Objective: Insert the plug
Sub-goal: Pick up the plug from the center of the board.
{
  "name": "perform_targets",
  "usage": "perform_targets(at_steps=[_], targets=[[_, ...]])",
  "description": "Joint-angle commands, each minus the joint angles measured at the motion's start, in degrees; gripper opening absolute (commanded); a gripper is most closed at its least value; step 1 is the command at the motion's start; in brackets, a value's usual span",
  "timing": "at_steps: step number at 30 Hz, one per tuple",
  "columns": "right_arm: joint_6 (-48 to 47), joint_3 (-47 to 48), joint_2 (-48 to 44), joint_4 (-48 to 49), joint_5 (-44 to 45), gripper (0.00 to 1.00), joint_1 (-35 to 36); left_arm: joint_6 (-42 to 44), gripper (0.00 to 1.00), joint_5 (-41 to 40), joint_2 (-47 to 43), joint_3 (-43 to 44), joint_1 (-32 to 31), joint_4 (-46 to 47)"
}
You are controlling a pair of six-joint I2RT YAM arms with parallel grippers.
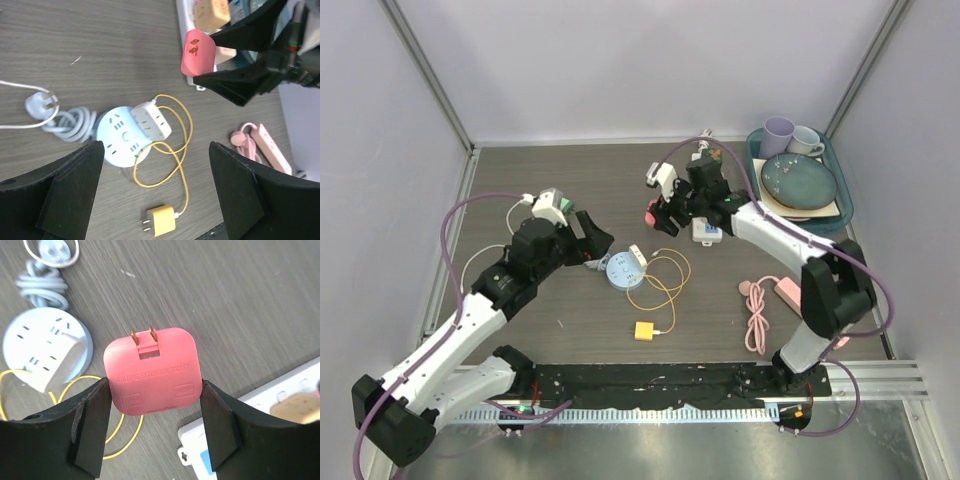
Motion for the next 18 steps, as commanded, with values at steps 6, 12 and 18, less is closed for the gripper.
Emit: perform_targets(at_steps=[6, 12, 18], targets=[[10.6, -6.6, -15.6, 4.8, 0.1, 0.07, 6.3, -3.3, 0.91, 6.9, 10.0, 7.4, -1.8, 14.1], [13.8, -9.3, -19.6, 5.9, 2.4, 0.05, 10.6, -1.3, 0.93, 0.4, 15.0, 10.2, -5.4, 15.5], [15.8, -11.2, -22.2, 7.2, 3.3, 0.03, 12.1, -2.7, 0.86, -3.5, 15.1, 8.3, -7.0, 15.6]])
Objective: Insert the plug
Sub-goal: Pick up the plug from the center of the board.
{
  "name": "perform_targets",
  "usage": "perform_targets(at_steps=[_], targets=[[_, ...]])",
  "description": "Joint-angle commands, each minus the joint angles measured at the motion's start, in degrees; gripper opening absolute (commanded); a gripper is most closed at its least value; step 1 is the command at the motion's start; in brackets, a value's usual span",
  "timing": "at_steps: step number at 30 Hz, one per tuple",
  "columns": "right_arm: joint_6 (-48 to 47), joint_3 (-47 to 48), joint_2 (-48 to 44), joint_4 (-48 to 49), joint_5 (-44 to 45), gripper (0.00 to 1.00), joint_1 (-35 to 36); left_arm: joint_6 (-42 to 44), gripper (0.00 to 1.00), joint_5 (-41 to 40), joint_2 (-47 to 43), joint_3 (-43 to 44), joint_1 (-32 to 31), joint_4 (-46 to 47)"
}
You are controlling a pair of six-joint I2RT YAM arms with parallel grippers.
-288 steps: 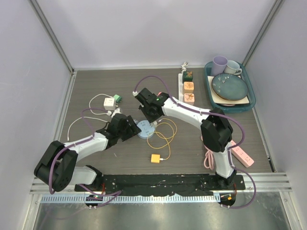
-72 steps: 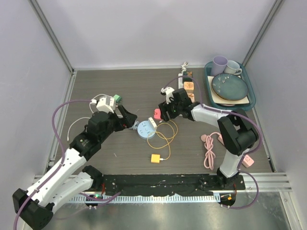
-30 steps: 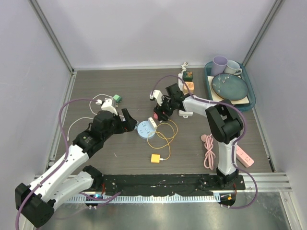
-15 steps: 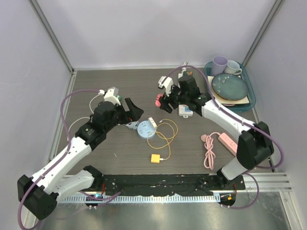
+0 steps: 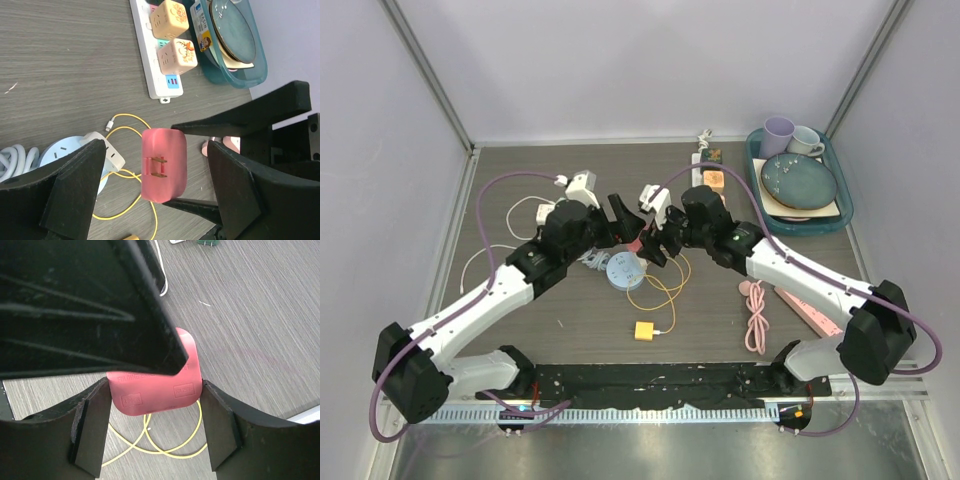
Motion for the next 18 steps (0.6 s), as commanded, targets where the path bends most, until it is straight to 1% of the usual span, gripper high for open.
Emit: perform_targets(at_steps=[1, 7, 10, 11, 13, 14, 16, 17, 18], targets=[[3.1, -0.8, -4.7, 4.7, 1.6, 0.03, 0.4, -0.3, 0.85, -3.9, -0.8, -0.1, -1.1, 3.6], [4.7, -2.1, -5.3, 6.5, 1.3, 0.01, 0.3, -1.8, 0.79, -3.4, -2.3, -3.2, -2.0, 4.7], [5.1, -2.6, -5.4, 7.6, 0.9, 0.01, 0.4, -2.7, 0.73, -2.5, -2.2, -3.8, -2.0, 4.9], [5.1, -2.9, -5.4, 7.7, 1.0, 0.01, 0.4, -2.9, 0.68, -2.4, -2.2, -4.0, -2.0, 6.3], [5.2, -3.1, -5.3, 7.9, 1.1, 0.01, 0.4, -4.0, 0.63, -2.7, -2.3, -4.8, -2.0, 7.2], [5.3, -3.3, -5.4, 8.2, 1.1, 0.01, 0.4, -4.6, 0.56, -2.8, -2.5, -5.2, -2.0, 8.8], [5.6, -4.2, -5.6, 9.3, 1.0, 0.01, 0.3, -6.8, 0.51, -4.0, -3.4, -7.1, -1.9, 10.2], [5.6, -5.1, -5.8, 9.7, 0.9, 0.01, 0.4, -7.7, 0.46, -4.3, -3.7, -7.6, -1.8, 11.6], [5.8, -5.5, -6.2, 10.2, 0.8, 0.01, 0.4, -8.6, 0.44, -4.5, -4.4, -8.1, -1.8, 12.3]])
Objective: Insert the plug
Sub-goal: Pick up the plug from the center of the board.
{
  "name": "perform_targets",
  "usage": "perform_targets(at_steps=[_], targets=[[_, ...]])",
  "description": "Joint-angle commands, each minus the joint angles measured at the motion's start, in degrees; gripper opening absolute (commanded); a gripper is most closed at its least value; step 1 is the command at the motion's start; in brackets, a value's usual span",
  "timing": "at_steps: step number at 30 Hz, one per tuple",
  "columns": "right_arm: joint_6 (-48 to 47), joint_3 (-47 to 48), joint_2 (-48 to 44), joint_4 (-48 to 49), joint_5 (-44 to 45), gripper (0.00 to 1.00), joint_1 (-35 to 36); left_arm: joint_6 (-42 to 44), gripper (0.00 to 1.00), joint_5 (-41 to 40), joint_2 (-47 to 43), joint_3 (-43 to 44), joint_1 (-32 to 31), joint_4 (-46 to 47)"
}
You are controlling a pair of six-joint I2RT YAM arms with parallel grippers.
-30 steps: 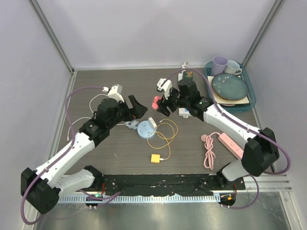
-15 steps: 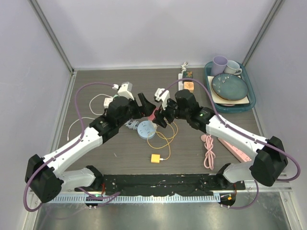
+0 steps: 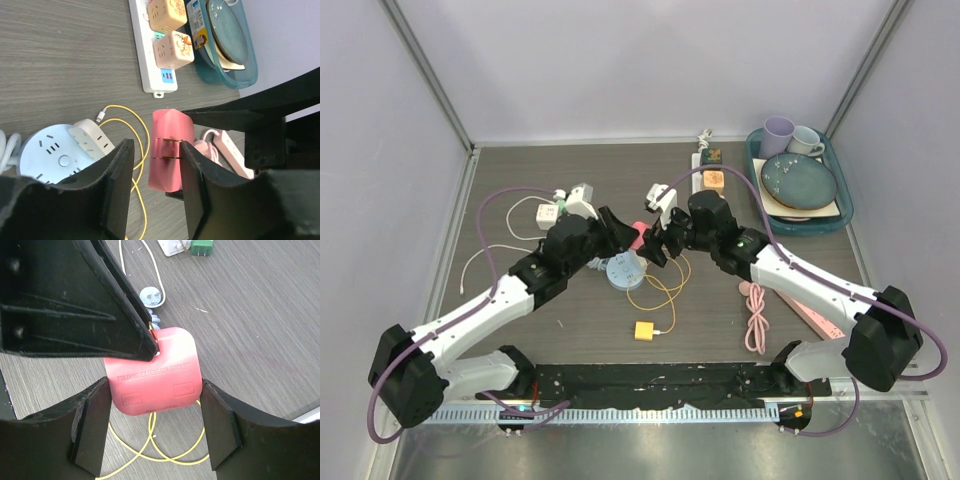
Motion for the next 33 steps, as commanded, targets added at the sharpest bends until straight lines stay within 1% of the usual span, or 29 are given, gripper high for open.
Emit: perform_targets(at_steps=[1, 3, 4, 5, 8, 13, 16, 18, 21, 22, 24, 30, 33], targets=[[1.3, -2.2, -3.2, 5.9, -0.2, 0.01, 0.3, -6.2, 0.42, -2.5, -3.4, -3.4, 0.1, 7.5], [1.8, -3.5, -3.5, 6.0, -0.5, 0.01, 0.3, -8.8, 0.38, -2.5, -4.6, -5.8, 0.6, 10.6], [1.9, -3.9, -3.8, 8.2, -0.6, 0.01, 0.2, -11.6, 0.38, -2.2, -4.9, -6.6, 0.8, 11.9], [2.0, -4.6, -3.8, 8.6, -0.7, 0.01, 0.3, -12.7, 0.35, -1.8, -5.2, -7.3, 1.1, 14.3], [3.0, -5.9, -4.3, 10.8, -1.8, 0.01, 0.3, -17.2, 0.32, -0.3, -5.5, -9.3, 1.6, 17.4], [4.1, -6.6, -5.0, 12.9, -2.7, 0.01, 0.3, -21.3, 0.30, 1.5, -4.8, -10.8, 2.2, 19.7], [4.3, -7.3, -5.8, 14.2, -2.7, 0.01, 0.3, -24.7, 0.25, 1.7, -4.7, -12.8, 2.5, 23.2], [4.6, -7.6, -6.3, 14.7, -2.7, 0.01, 0.3, -26.8, 0.23, 1.8, -4.7, -13.9, 2.8, 24.2], [5.0, -8.2, -7.0, 15.6, -2.7, 0.01, 0.2, -27.2, 0.21, 2.0, -4.7, -13.8, 3.0, 23.3], [5.1, -8.3, -7.2, 16.5, -2.7, 0.01, 0.3, -27.3, 0.18, 1.8, -4.6, -13.8, 3.0, 22.5], [5.5, -8.9, -7.7, 17.3, -2.7, 0.01, 0.3, -27.7, 0.15, 1.6, -5.2, -14.2, 3.1, 22.2], [6.0, -9.7, -8.9, 19.2, -1.9, 0.01, 0.3, -30.2, 0.15, 0.6, -6.7, -15.7, 3.4, 22.6], [6.4, -10.3, -9.4, 20.8, -1.7, 0.01, 0.3, -30.8, 0.17, 0.4, -7.1, -15.2, 3.4, 20.6]])
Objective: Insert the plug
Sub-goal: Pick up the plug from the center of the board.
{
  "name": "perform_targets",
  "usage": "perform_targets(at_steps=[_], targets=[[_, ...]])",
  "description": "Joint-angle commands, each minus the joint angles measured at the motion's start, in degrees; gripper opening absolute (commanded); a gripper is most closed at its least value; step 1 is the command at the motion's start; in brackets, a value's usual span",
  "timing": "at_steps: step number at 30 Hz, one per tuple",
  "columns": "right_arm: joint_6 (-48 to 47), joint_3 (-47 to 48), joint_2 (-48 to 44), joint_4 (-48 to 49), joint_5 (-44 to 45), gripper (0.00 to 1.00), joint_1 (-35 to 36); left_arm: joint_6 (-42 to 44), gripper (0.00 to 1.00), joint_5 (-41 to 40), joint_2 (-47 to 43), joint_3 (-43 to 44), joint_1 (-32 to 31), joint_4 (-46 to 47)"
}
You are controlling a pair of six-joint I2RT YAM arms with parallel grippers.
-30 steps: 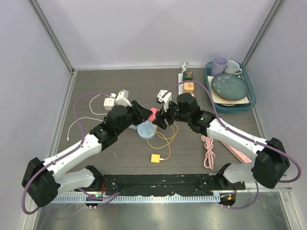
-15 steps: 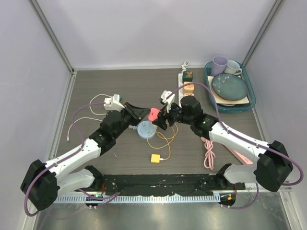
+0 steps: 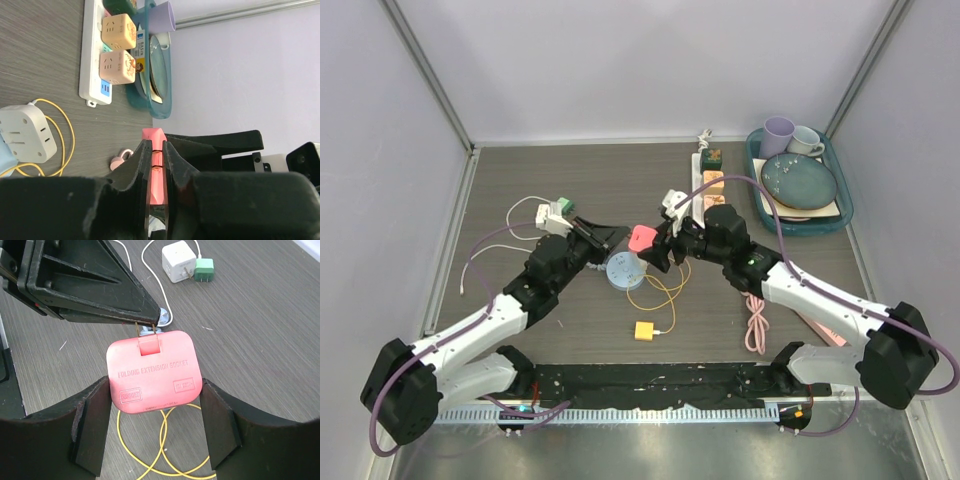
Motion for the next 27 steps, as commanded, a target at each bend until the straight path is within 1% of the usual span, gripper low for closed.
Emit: perform_targets(at_steps=[1, 3, 6, 7, 9, 10, 12, 13, 15, 18, 23, 24, 25, 26, 27], targets=[[1.5, -0.3, -3.0, 8.7, 0.0, 0.01, 0.3, -1.5, 0.18, -1.2, -1.1, 0.0, 0.3, -1.2], [1.9, -1.1, -3.8, 10.3, 0.2, 0.01, 0.3, -2.5, 0.21, -1.1, -0.9, -0.1, 0.4, -1.7], [1.8, -1.3, -3.8, 10.4, 0.2, 0.01, 0.3, -3.4, 0.27, -0.3, -0.8, -0.3, 0.4, -0.8], [1.7, -1.4, -3.8, 10.4, 0.3, 0.01, 0.3, -3.5, 0.35, -0.1, -0.7, -0.4, 0.4, -0.5], [1.7, -1.6, -3.8, 10.7, 0.2, 0.01, 0.2, -4.1, 0.45, 0.2, -0.4, -0.3, 0.5, -0.3], [1.6, -1.6, -3.7, 10.6, 0.0, 0.01, 0.2, -4.2, 0.54, 0.6, -0.4, -0.3, 0.5, 0.3], [1.3, -1.4, -3.2, 10.0, -0.1, 0.01, 0.3, -4.2, 0.63, 1.0, -0.4, -0.2, 0.5, 1.0], [1.3, -1.4, -3.1, 9.9, 0.0, 0.01, 0.3, -4.2, 0.71, 1.4, -0.5, -0.3, 0.5, 1.9], [1.2, -1.4, -2.8, 9.8, -0.1, 0.01, 0.2, -4.1, 0.75, 1.9, -0.5, -0.1, 0.5, 2.8], [1.2, -1.4, -2.6, 10.0, -0.2, 0.01, 0.3, -3.5, 0.76, 3.0, -0.1, 0.4, 0.5, 3.7], [1.2, -1.4, -2.5, 10.1, -0.1, 0.01, 0.3, -3.0, 0.64, 4.8, 1.8, 1.4, 0.5, 4.8], [1.2, -1.5, -2.4, 10.1, 0.0, 0.01, 0.3, -3.1, 0.61, 6.8, 2.1, 1.3, 0.5, 5.4], [1.2, -1.5, -2.5, 10.2, -0.1, 0.01, 0.3, -3.4, 0.55, 7.0, 2.5, 1.3, 0.5, 6.3], [1.2, -1.5, -2.4, 10.2, 0.0, 0.01, 0.3, -3.9, 0.53, 7.1, 2.7, 1.0, 0.5, 6.9], [1.2, -1.5, -2.5, 10.2, -0.1, 0.01, 0.3, -4.1, 0.45, 7.0, 2.7, 0.8, 0.5, 7.7]])
